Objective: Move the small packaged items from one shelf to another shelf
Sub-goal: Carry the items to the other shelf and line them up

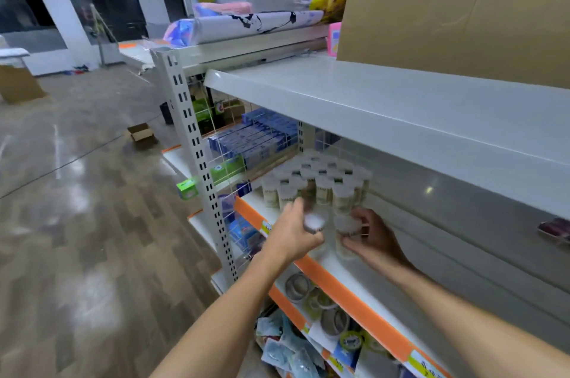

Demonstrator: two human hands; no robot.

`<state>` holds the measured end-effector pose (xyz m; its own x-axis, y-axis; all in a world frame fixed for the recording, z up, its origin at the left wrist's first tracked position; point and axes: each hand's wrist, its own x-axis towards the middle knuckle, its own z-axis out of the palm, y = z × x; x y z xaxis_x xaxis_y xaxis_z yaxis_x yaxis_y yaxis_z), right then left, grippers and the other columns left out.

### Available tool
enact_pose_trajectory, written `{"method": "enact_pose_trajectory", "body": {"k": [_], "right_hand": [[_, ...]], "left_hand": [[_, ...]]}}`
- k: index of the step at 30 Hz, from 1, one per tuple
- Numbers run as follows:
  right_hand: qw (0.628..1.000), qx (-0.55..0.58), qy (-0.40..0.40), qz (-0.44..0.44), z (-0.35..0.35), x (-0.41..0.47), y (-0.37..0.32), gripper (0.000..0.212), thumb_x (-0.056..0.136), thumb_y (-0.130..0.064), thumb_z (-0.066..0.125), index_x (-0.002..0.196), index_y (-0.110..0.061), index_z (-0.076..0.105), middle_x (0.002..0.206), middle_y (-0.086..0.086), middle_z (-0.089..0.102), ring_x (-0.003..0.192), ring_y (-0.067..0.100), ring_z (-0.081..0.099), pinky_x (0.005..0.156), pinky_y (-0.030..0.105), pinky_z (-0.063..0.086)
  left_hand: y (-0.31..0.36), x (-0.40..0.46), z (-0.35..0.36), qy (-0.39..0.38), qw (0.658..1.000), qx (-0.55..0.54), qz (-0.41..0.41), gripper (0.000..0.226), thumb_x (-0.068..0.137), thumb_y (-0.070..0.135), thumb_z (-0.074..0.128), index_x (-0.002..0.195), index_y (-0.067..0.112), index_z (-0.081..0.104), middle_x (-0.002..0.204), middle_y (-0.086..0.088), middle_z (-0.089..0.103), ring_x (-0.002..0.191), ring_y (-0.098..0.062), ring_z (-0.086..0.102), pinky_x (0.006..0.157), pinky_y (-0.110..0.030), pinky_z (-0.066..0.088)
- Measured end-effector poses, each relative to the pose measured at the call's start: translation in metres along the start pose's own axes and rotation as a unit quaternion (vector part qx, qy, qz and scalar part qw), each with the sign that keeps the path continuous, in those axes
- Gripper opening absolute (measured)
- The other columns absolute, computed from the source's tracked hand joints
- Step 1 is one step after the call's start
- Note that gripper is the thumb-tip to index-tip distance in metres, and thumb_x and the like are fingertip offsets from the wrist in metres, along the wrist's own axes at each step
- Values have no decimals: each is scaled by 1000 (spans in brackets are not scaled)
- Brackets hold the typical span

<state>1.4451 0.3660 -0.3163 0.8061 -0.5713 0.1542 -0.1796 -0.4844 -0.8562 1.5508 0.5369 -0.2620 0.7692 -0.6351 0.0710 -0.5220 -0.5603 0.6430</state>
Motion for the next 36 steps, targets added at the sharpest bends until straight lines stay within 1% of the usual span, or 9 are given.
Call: {"method": "enact_pose_trajectory", "body": {"k": [5,8,11,18,21,26,31,33,36], "right_hand": [[998,-36,50,-4,16,15,1,54,69,-25,82,116,-27,55,115,-2,53,102,13,58,82,32,56],[995,-45,85,-2,26,25,-1,52,69,-23,80,111,-33,52,110,-6,49,98,7,55,78,23,53],[992,-45,120,2,36,32,-6,51,69,-17,79,107,-36,52,108,-6,47,99,5,54,78,19,51],[979,-60,195,19,65,44,-11,53,67,-6,81,114,-19,62,107,2,58,99,24,60,85,41,53],[977,-44,208,30,72,48,-9,57,66,-1,83,119,-10,63,113,11,61,101,29,63,86,46,55],[969,1,239,59,84,51,-5,56,70,-2,82,121,-11,60,111,9,66,96,24,66,80,40,58],[961,27,267,72,96,52,-4,57,70,-5,85,120,-13,58,112,6,66,98,19,67,84,37,57],[957,32,276,88,101,53,-1,55,69,-8,87,117,-14,60,111,6,66,97,16,67,85,33,56],[953,25,278,115,106,54,2,48,70,-16,88,110,-21,62,107,1,68,94,9,66,78,18,50]], "left_hand": [[-10,37,-5,-18,992,90,82,55,72,34,65,122,15,50,113,-9,53,103,-30,56,78,-33,49],[-24,59,-8,-13,981,136,139,60,74,36,61,132,24,52,119,-8,60,107,-30,57,85,-34,52],[-40,80,-9,7,961,203,190,51,76,39,53,125,24,59,113,-2,65,110,-26,58,96,-33,44],[-70,115,0,64,937,193,285,40,71,30,71,109,20,70,110,-2,67,118,-29,58,108,-45,38],[-68,124,-2,70,925,208,309,44,59,31,82,101,20,74,107,-3,69,111,-30,63,98,-46,46],[-71,131,-2,50,924,223,306,44,77,36,68,118,23,68,124,-2,63,120,-31,55,102,-47,40],[-74,138,-1,49,929,204,306,37,77,35,71,112,24,72,116,-1,68,112,-30,61,95,-47,46],[-76,140,0,56,929,193,310,33,73,33,75,105,25,75,109,0,71,105,-29,65,90,-46,50],[-78,144,2,59,928,190,316,33,70,31,76,103,27,75,107,2,71,103,-27,66,90,-45,50]]}}
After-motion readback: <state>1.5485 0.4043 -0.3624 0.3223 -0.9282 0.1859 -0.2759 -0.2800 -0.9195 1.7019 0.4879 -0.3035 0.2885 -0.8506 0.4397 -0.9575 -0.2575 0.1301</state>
